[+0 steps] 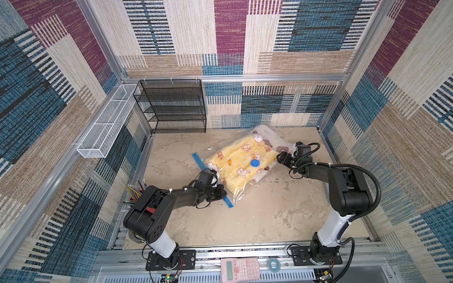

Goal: Take the blanket out of the vacuum bag
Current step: Adjust the vacuum bag at the center of the board.

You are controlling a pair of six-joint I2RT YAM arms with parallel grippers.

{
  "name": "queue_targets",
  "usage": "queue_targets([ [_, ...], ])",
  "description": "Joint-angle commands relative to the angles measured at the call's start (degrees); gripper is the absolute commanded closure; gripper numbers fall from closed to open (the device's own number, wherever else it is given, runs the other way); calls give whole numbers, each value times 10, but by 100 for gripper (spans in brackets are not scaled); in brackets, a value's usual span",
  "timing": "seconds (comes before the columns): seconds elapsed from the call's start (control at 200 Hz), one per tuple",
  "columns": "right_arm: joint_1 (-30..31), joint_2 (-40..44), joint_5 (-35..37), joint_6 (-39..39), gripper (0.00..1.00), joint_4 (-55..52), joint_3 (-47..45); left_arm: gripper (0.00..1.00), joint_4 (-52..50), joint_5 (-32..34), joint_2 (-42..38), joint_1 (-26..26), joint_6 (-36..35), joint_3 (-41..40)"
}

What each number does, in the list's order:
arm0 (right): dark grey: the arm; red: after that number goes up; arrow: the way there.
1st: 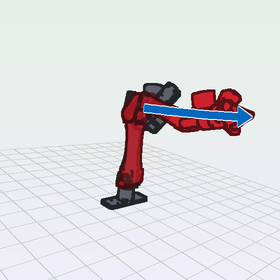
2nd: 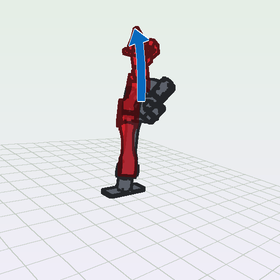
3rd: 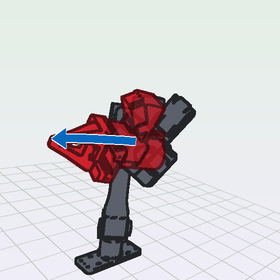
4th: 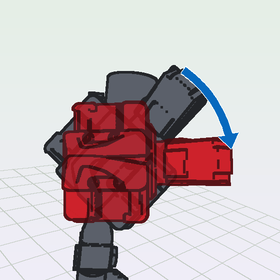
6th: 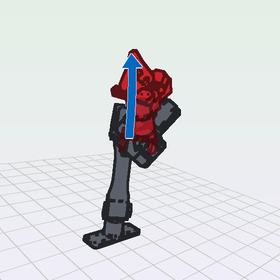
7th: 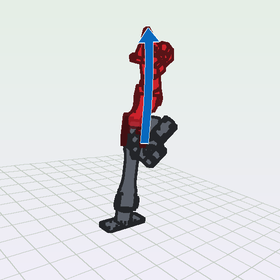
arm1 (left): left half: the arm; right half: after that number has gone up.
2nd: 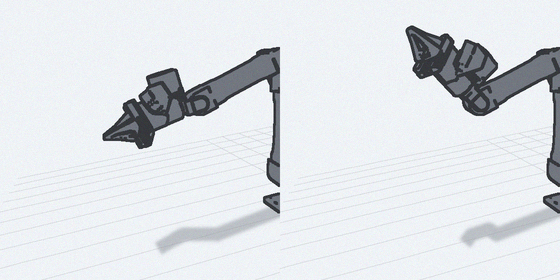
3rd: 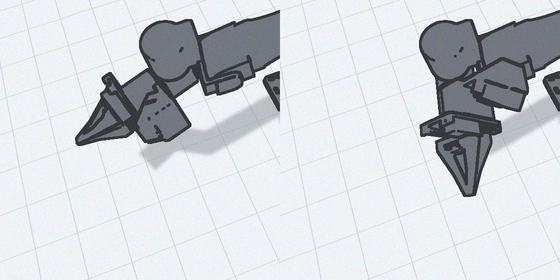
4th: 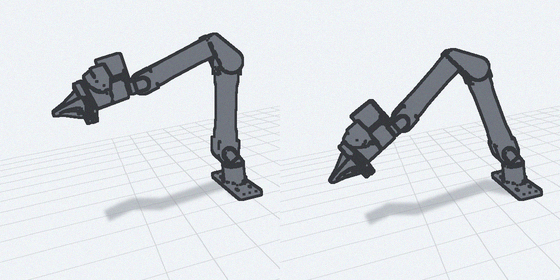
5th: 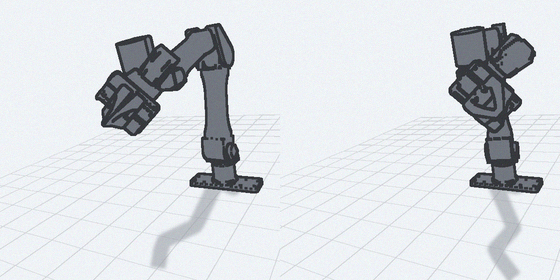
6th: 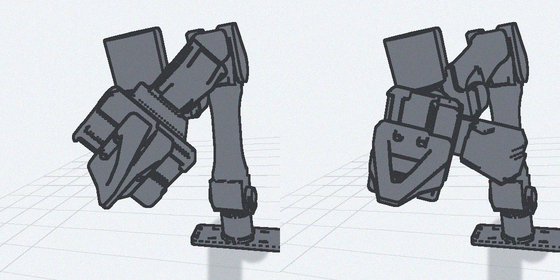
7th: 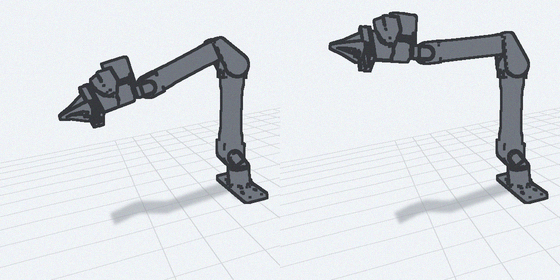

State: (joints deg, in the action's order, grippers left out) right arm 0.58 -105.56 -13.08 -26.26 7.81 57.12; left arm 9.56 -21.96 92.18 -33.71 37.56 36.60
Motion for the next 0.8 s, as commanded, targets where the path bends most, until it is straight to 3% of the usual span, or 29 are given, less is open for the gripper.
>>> queue_targets([
  [0.0, -3, -23, -22, 10, 14, -13, 40, 100, -17, 45, -18, -70, 4, 11],
  [0.06, -3, -33, -31, 11, 14, -7, 53, 100, -38, 49, -33, -108, -23, 30],
  [0.205, -3, -34, -53, 19, 14, 1, 58, 80, -204, 123, -93, -148, -133, 107],
  [0.275, -3, -16, -50, 20, 14, 3, 42, 73, -277, 199, -131, -148, -175, 136],
  [0.361, -3, 17, -27, 14, 13, 8, 9, 49, -327, 318, -155, -141, -223, 164],
  [0.426, -3, 40, -16, 0, 12, 18, -23, 42, -354, 367, -139, -116, -242, 201],
  [0.586, 5, 75, -60, -36, 12, 53, -86, 38, -333, 262, -31, 11, -244, 295],
  [0.716, 31, 87, -72, -40, 11, 53, -110, 38, -378, 294, 87, 56, -278, 424],
  [0.796, 44, 92, -72, -40, 11, 56, -124, 36, -353, 253, 133, 85, -292, 463],
])
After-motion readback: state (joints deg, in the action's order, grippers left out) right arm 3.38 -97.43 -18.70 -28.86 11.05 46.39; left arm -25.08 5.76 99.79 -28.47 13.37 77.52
